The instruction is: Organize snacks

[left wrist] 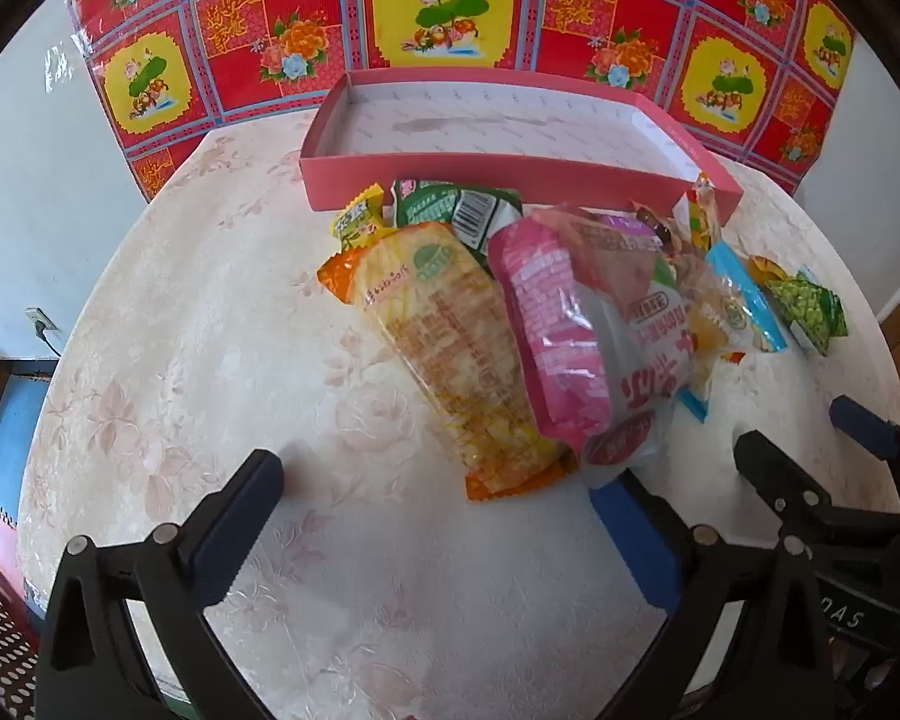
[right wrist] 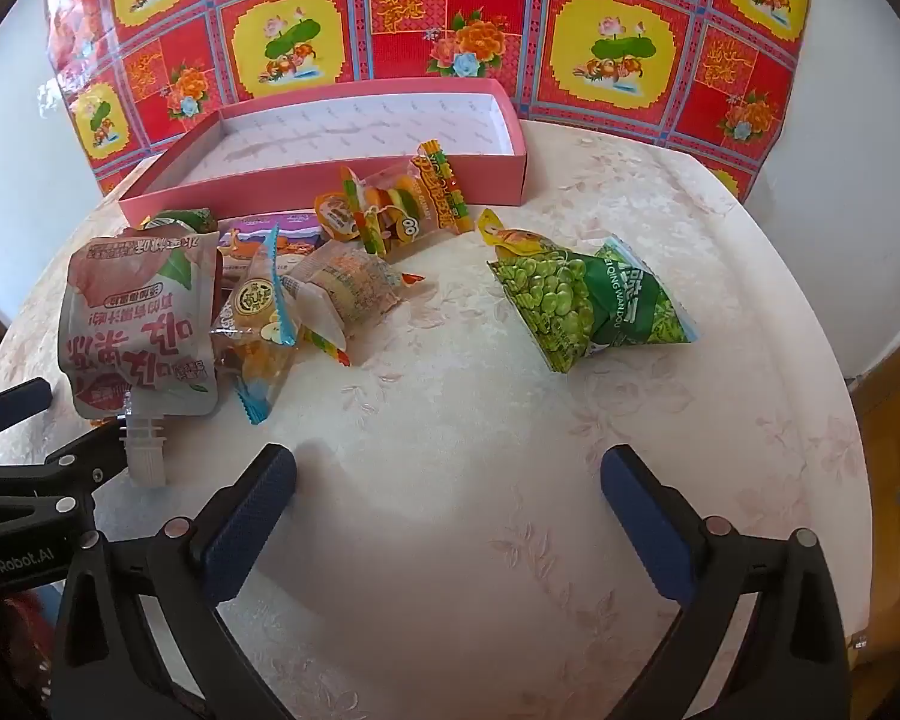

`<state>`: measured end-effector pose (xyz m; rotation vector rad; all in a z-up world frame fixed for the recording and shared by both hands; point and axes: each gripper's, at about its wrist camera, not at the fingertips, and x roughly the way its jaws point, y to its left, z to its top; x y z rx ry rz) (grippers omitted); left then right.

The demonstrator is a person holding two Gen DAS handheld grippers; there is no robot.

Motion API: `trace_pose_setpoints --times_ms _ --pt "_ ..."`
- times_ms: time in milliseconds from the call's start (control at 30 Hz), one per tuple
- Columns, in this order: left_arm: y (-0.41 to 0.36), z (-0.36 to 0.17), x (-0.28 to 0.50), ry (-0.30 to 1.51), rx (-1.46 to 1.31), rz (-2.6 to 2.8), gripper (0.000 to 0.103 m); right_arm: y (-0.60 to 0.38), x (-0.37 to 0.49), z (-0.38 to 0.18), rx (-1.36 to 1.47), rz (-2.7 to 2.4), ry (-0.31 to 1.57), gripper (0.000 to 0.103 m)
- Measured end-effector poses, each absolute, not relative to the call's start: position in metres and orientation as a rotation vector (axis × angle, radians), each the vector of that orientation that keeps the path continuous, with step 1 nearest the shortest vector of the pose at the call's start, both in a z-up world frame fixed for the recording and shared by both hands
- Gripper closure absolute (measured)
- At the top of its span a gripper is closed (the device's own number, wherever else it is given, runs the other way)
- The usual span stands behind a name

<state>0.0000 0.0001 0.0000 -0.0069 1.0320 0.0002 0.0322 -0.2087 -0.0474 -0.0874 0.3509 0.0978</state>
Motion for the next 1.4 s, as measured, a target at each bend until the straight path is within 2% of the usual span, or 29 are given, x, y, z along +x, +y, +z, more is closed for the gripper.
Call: trace_pose_setpoints --times_ms 1400 --pt "0.0002 0.0028 0.0002 1.027 0.001 -0.001 0.000 -0.2085 0.0314 -0.0470 -0.086 0.099 0.350 0.000"
